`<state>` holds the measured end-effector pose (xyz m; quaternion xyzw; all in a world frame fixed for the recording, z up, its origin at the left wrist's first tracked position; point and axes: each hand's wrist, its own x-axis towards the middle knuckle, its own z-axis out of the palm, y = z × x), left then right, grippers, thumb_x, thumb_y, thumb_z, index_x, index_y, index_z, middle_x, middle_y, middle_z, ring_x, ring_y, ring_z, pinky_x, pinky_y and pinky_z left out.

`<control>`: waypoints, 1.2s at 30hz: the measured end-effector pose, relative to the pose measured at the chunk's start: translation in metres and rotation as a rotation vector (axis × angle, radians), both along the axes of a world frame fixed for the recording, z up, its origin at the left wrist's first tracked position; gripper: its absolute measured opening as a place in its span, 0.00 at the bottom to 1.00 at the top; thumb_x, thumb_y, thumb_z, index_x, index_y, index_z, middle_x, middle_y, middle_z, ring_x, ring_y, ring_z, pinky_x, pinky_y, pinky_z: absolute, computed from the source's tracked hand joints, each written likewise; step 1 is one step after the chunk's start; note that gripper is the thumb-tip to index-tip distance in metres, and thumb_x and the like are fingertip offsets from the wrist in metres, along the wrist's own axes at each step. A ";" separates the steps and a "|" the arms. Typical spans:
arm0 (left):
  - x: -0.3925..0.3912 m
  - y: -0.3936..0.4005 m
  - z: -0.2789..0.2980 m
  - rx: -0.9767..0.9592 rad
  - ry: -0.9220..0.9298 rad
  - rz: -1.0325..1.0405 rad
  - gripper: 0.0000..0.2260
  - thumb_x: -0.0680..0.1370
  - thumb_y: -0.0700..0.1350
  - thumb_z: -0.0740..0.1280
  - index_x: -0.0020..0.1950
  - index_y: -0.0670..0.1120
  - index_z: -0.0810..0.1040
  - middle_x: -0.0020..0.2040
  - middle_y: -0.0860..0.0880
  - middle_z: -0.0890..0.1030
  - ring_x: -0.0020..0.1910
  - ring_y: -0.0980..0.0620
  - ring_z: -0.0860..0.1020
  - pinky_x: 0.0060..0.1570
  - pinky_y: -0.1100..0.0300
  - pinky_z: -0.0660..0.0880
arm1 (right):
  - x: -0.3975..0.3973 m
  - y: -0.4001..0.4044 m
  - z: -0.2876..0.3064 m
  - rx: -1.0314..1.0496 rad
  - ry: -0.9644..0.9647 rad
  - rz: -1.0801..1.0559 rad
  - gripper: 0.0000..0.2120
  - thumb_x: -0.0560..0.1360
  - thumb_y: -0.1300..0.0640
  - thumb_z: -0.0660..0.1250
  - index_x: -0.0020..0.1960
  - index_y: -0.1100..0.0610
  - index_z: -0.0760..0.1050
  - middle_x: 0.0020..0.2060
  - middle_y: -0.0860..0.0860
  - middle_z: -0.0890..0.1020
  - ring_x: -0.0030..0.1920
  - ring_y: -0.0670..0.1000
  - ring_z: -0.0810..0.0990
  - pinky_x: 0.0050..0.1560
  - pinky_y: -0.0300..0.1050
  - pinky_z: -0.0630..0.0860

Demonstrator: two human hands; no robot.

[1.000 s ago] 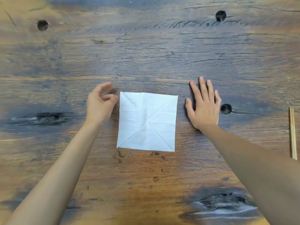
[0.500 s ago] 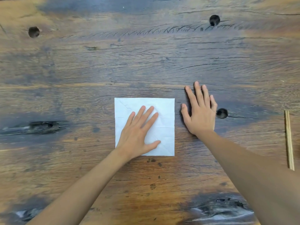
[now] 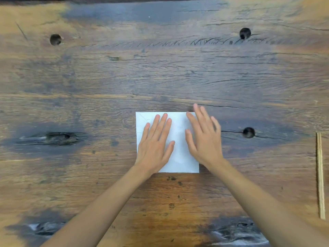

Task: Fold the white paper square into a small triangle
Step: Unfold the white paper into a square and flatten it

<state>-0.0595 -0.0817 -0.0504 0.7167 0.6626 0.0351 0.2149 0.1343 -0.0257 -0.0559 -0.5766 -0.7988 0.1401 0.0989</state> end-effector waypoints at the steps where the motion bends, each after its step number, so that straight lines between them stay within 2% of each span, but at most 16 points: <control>1: -0.002 -0.002 -0.002 0.006 0.022 0.015 0.30 0.84 0.56 0.55 0.84 0.46 0.55 0.85 0.47 0.52 0.85 0.47 0.48 0.82 0.44 0.49 | -0.012 -0.009 -0.001 0.001 -0.031 0.061 0.26 0.84 0.47 0.55 0.80 0.53 0.65 0.83 0.51 0.60 0.84 0.50 0.57 0.79 0.53 0.55; 4: -0.011 -0.003 -0.011 0.018 0.066 0.023 0.31 0.83 0.60 0.54 0.84 0.49 0.56 0.85 0.48 0.53 0.85 0.47 0.49 0.81 0.46 0.48 | -0.024 -0.022 -0.016 -0.056 -0.119 0.113 0.30 0.84 0.43 0.55 0.83 0.52 0.60 0.84 0.52 0.57 0.84 0.51 0.55 0.79 0.55 0.56; 8: -0.022 -0.010 -0.026 0.027 0.135 0.018 0.34 0.81 0.65 0.55 0.84 0.51 0.55 0.85 0.48 0.54 0.85 0.47 0.51 0.81 0.45 0.49 | -0.019 -0.030 -0.033 -0.045 -0.208 0.133 0.33 0.83 0.37 0.51 0.85 0.49 0.54 0.85 0.52 0.54 0.85 0.51 0.52 0.81 0.56 0.51; 10: -0.026 -0.011 -0.031 0.040 0.175 0.028 0.37 0.80 0.67 0.55 0.85 0.50 0.55 0.85 0.49 0.54 0.85 0.47 0.51 0.80 0.43 0.51 | -0.020 -0.030 -0.036 -0.049 -0.213 0.134 0.34 0.83 0.35 0.50 0.85 0.48 0.53 0.85 0.51 0.53 0.85 0.51 0.51 0.81 0.56 0.50; 14: -0.036 -0.011 -0.033 0.027 0.197 0.099 0.40 0.79 0.69 0.54 0.85 0.49 0.52 0.85 0.50 0.52 0.85 0.49 0.50 0.81 0.42 0.49 | -0.015 -0.028 -0.035 -0.076 -0.200 0.112 0.35 0.82 0.33 0.50 0.85 0.46 0.53 0.85 0.49 0.54 0.85 0.51 0.51 0.81 0.58 0.53; 19: -0.048 -0.001 -0.021 -0.023 0.156 0.220 0.37 0.82 0.64 0.51 0.85 0.45 0.46 0.86 0.47 0.47 0.85 0.48 0.44 0.81 0.44 0.44 | 0.011 -0.013 -0.023 -0.148 -0.176 -0.083 0.33 0.84 0.37 0.45 0.85 0.50 0.49 0.85 0.51 0.52 0.85 0.52 0.49 0.82 0.58 0.49; 22: -0.023 -0.001 -0.016 0.050 0.054 0.091 0.33 0.84 0.58 0.51 0.85 0.45 0.48 0.86 0.48 0.47 0.85 0.48 0.45 0.82 0.47 0.42 | -0.006 -0.024 -0.016 -0.131 -0.130 -0.080 0.31 0.85 0.42 0.43 0.85 0.54 0.49 0.85 0.51 0.50 0.85 0.50 0.46 0.83 0.54 0.45; 25: 0.000 -0.012 -0.022 0.060 0.031 -0.044 0.30 0.84 0.56 0.51 0.85 0.45 0.52 0.86 0.47 0.52 0.85 0.48 0.49 0.82 0.46 0.47 | -0.024 -0.043 -0.018 -0.140 -0.134 0.008 0.30 0.85 0.45 0.45 0.85 0.53 0.53 0.85 0.50 0.53 0.85 0.49 0.49 0.82 0.54 0.47; 28: -0.006 -0.020 -0.031 0.041 0.123 -0.045 0.30 0.84 0.57 0.52 0.84 0.46 0.54 0.85 0.48 0.54 0.85 0.49 0.51 0.81 0.44 0.52 | -0.024 -0.047 -0.026 -0.158 -0.186 -0.006 0.30 0.85 0.44 0.46 0.85 0.51 0.52 0.85 0.49 0.53 0.84 0.49 0.51 0.82 0.57 0.49; 33: -0.029 -0.026 -0.031 0.017 0.194 0.042 0.32 0.84 0.60 0.49 0.85 0.47 0.51 0.86 0.49 0.51 0.85 0.48 0.49 0.81 0.45 0.49 | 0.001 -0.046 -0.030 -0.162 -0.227 -0.093 0.29 0.86 0.43 0.44 0.86 0.49 0.48 0.85 0.47 0.50 0.85 0.49 0.48 0.82 0.57 0.46; 36: -0.049 -0.026 -0.021 -0.043 0.162 0.155 0.33 0.84 0.61 0.48 0.85 0.45 0.48 0.86 0.48 0.48 0.85 0.48 0.45 0.81 0.45 0.46 | 0.022 -0.047 -0.024 -0.224 -0.154 -0.135 0.30 0.86 0.43 0.43 0.86 0.50 0.47 0.85 0.48 0.48 0.84 0.48 0.44 0.83 0.53 0.41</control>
